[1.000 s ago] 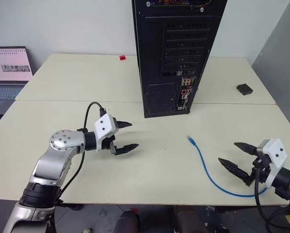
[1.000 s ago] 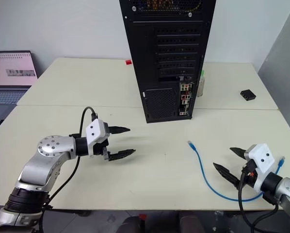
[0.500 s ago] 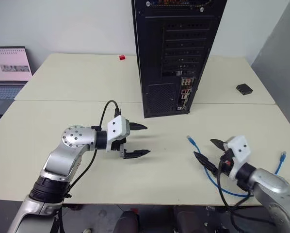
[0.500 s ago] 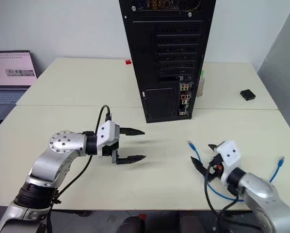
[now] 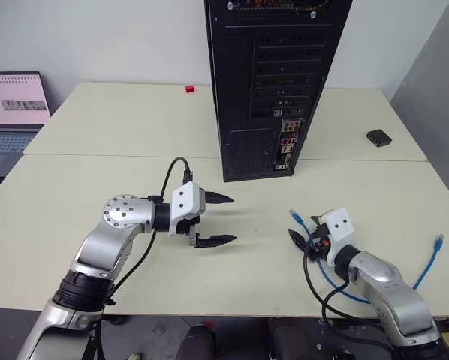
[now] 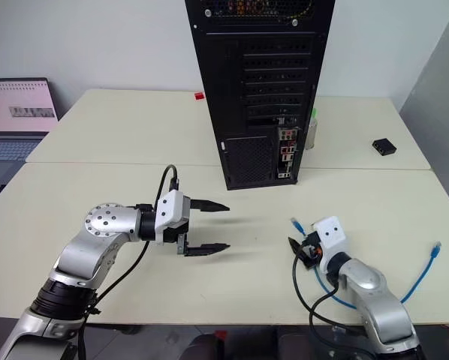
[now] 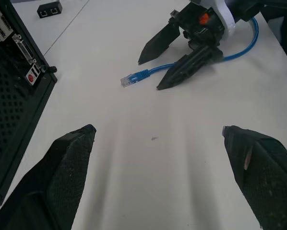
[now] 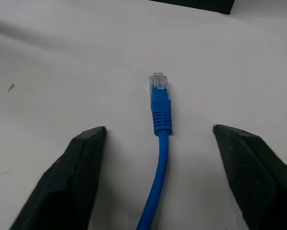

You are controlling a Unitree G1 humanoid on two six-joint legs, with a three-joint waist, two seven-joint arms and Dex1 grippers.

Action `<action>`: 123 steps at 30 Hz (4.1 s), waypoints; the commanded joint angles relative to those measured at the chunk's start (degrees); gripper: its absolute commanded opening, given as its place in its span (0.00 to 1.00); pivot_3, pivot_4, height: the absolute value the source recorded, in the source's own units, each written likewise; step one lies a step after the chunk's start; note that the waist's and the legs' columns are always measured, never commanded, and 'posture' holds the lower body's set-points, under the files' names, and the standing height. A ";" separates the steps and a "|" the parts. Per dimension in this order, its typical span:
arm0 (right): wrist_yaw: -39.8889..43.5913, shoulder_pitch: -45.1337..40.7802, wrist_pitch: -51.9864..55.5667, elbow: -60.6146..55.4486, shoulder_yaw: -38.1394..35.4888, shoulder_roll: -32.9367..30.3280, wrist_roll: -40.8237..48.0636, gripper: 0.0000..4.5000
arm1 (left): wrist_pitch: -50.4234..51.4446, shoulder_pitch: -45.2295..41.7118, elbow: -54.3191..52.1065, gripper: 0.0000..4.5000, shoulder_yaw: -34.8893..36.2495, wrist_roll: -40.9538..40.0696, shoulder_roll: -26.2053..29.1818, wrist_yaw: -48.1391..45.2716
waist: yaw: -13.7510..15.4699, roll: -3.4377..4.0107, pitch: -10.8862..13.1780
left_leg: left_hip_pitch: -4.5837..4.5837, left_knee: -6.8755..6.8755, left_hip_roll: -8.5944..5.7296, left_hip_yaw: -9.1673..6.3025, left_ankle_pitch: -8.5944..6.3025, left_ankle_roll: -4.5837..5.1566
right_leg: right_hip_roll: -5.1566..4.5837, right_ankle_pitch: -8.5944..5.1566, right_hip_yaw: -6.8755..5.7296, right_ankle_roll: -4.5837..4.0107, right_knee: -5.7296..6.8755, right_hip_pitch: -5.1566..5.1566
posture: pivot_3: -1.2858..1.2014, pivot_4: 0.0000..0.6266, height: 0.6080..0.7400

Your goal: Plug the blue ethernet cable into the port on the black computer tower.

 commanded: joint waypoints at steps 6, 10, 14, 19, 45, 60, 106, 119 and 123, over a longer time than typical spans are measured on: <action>0.49 -1.10 0.51 0.42 0.22 0.84 -0.92 0.38 | -1.94 -1.61 1.20 1.00 -0.85 0.16 -0.71 -1.15 | 0.00 0.00 0.00 | 0.00 0.00 0.00 0.00 0.00 0.00 | 0.00 0.00 0.00 0.00 0.00 0.00 | 0.52 0.24 1.00; 2.99 -1.21 -0.10 -1.86 0.50 -0.48 -0.29 0.17 | -2.31 -2.09 2.29 1.00 -2.26 0.24 -0.88 -3.28 | -0.01 0.00 0.00 | 0.00 0.00 -0.01 0.00 0.00 0.00 | 0.00 0.00 0.00 0.00 0.00 0.00 | 0.52 0.24 1.00; 8.45 -2.28 -0.19 -6.50 3.13 -4.02 0.39 0.02 | -4.29 -3.06 4.77 1.00 -4.14 1.25 -1.25 -5.84 | -0.01 0.00 0.00 | 0.00 0.01 -0.01 0.00 0.00 0.00 | 0.00 0.00 -0.01 0.00 0.00 0.00 | 0.52 0.24 1.00; 14.43 -4.81 2.53 -12.44 6.65 -8.23 1.96 0.02 | -6.66 -5.67 8.10 1.00 -5.73 2.03 -2.43 -8.19 | -0.02 0.00 0.00 | -0.01 0.02 -0.01 -0.03 0.00 0.01 | 0.02 0.00 -0.05 0.00 0.01 0.00 | 0.52 0.24 1.00; 19.99 -12.53 6.53 -16.05 14.28 -11.34 1.25 0.02 | -10.21 -9.14 12.36 0.53 -9.50 5.99 -5.45 -11.18 | 0.00 -0.01 0.00 | -0.03 0.04 -0.03 -0.10 0.00 0.01 | 0.00 0.00 -0.12 -0.01 0.00 0.01 | 0.52 0.24 1.00; 20.34 -13.79 5.14 -16.10 15.44 -11.45 -0.17 0.02 | -12.43 -9.09 13.55 0.07 -9.88 7.93 -6.17 -11.03 | 0.00 -0.01 0.00 | -0.03 0.04 -0.03 -0.09 0.00 0.01 | 0.00 0.00 -0.12 -0.01 0.00 0.01 | 0.52 0.24 1.00; 5.93 -16.48 30.55 -13.30 -8.57 -2.20 43.74 0.93 | -84.55 -9.52 34.46 0.07 -3.84 40.95 -7.42 40.59 | 0.11 -0.02 -0.02 | -0.03 0.03 -0.03 -0.12 0.00 0.01 | -0.06 0.03 -0.16 0.00 0.02 0.04 | 0.52 0.24 1.00; 6.14 -17.94 28.82 -11.43 -6.05 -2.24 42.09 0.56 | -84.27 -9.66 34.21 0.07 -5.25 42.95 -6.43 44.71 | 0.10 -0.02 -0.02 | -0.03 0.03 -0.02 -0.13 0.00 0.02 | -0.06 0.03 -0.18 0.00 0.02 0.04 | 0.52 0.24 1.00; 6.10 -18.15 28.53 -11.04 -5.92 -2.31 42.15 0.35 | -84.11 -9.68 34.10 0.07 -5.52 43.34 -6.20 45.74 | 0.11 -0.02 -0.02 | -0.03 0.03 -0.02 -0.13 0.00 0.02 | -0.06 0.03 -0.18 -0.01 0.02 0.04 | 0.52 0.24 1.00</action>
